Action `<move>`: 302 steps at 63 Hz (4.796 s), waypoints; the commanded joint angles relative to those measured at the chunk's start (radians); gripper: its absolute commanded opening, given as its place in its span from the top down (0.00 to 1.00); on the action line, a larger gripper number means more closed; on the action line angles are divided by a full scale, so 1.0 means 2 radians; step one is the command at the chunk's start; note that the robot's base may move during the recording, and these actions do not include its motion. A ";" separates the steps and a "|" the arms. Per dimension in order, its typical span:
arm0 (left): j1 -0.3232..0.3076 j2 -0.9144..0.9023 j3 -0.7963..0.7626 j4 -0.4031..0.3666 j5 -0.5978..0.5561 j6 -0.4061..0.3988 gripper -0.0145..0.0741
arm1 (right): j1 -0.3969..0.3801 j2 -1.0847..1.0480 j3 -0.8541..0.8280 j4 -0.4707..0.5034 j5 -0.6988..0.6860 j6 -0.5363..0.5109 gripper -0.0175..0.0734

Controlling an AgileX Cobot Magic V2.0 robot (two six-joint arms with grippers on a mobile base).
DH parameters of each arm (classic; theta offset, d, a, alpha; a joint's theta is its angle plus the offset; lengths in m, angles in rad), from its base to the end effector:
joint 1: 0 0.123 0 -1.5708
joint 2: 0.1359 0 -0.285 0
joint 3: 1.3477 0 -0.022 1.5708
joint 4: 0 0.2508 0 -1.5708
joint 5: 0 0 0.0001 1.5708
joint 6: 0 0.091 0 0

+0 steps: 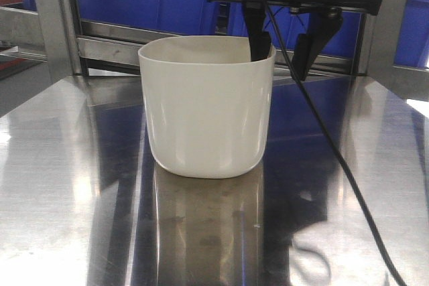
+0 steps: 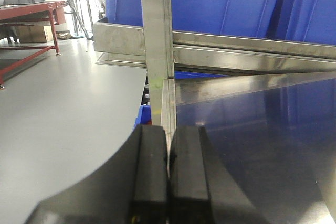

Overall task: Move white bin to right shelf second layer
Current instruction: 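Close the right gripper on the bin rim, then lift the white bin off the table with the right gripper, then hold the lifted bin beside the robot with the right gripper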

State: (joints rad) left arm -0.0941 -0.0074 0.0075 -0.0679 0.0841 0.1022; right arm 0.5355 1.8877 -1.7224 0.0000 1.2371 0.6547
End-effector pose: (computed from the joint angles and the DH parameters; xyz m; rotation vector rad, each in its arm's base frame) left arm 0.0560 -0.0058 0.2034 0.1052 1.5643 -0.0513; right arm 0.3434 0.2038 0.2936 0.1741 2.9174 0.2105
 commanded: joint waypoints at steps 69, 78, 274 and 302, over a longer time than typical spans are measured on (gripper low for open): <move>-0.004 -0.007 0.018 -0.003 -0.042 -0.001 0.74 | 0.007 -0.030 -0.014 -0.025 0.025 0.011 0.75; -0.004 -0.007 0.018 -0.003 -0.042 -0.001 0.74 | 0.007 -0.048 -0.014 -0.026 0.017 0.011 0.75; -0.004 -0.007 0.018 -0.003 -0.042 -0.001 0.74 | -0.304 -0.689 0.505 0.020 -0.261 -0.315 0.75; -0.004 -0.007 0.018 -0.003 -0.042 -0.001 0.74 | -0.304 -0.688 0.505 0.020 -0.261 -0.315 0.75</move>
State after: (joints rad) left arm -0.0941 -0.0074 0.0075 -0.0679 0.0841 0.1022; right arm -0.0672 0.5101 -0.6809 0.0328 0.8010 0.0264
